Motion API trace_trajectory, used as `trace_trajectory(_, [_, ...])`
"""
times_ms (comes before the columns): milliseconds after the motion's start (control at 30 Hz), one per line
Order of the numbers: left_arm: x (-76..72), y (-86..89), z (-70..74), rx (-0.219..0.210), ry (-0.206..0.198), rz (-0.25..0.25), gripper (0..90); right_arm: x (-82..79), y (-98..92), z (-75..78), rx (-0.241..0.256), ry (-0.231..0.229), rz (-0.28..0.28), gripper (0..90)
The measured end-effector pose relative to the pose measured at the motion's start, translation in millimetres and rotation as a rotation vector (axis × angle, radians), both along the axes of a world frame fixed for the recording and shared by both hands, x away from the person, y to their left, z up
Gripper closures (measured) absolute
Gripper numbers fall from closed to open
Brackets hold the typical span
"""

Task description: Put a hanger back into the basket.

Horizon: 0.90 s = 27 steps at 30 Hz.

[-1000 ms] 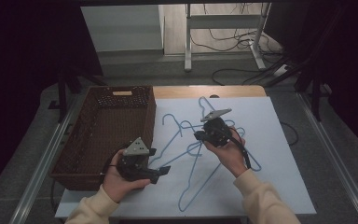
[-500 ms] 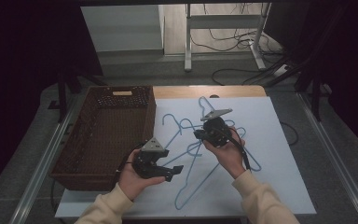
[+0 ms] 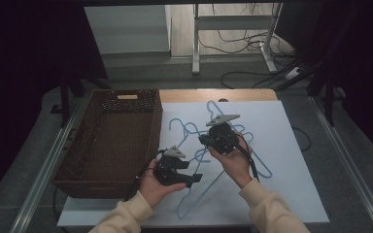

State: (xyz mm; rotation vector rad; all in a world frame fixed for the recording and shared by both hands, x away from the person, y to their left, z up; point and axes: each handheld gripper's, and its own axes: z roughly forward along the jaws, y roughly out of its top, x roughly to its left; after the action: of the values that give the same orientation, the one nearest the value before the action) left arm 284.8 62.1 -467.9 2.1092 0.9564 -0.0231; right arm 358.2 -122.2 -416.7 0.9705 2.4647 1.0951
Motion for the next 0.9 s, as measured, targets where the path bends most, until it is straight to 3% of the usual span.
trace_trajectory(167, [2.8,-2.0,-4.7,-0.013,0.036,-0.007,58.0,-2.9,1.2,3.0,0.007,-0.013,0.006,86.3])
trace_trajectory(200, [3.3,-1.6,-5.1,-0.02,0.045,-0.01,58.0,-2.9,1.2,3.0,0.007,-0.013,0.006,86.3])
trace_trajectory(267, [4.4,1.5,-4.5,-0.041,0.065,-0.032,74.0,-3.6,0.7,4.0,0.006,-0.016,0.011,86.2])
trace_trajectory(367, [3.9,3.7,-2.4,-0.074,0.077,-0.035,79.7,-4.9,-0.1,6.1,0.021,-0.016,0.013,86.1])
trace_trajectory(567, [1.8,8.9,3.0,-0.104,0.066,-0.013,82.3,-8.6,-1.9,12.8,0.044,-0.047,0.024,85.5])
trace_trajectory(700, [1.4,15.4,9.1,-0.129,0.044,0.012,84.3,-12.1,-6.0,19.1,0.069,-0.095,0.037,82.5])
trace_trajectory(800, [0.4,20.3,16.5,-0.142,0.016,0.019,85.4,-14.3,-11.2,23.0,0.093,-0.128,0.041,66.6])
trace_trajectory(900, [0.3,23.9,21.7,-0.151,-0.002,0.031,85.4,-16.6,-18.5,23.6,0.124,-0.122,0.054,58.1])
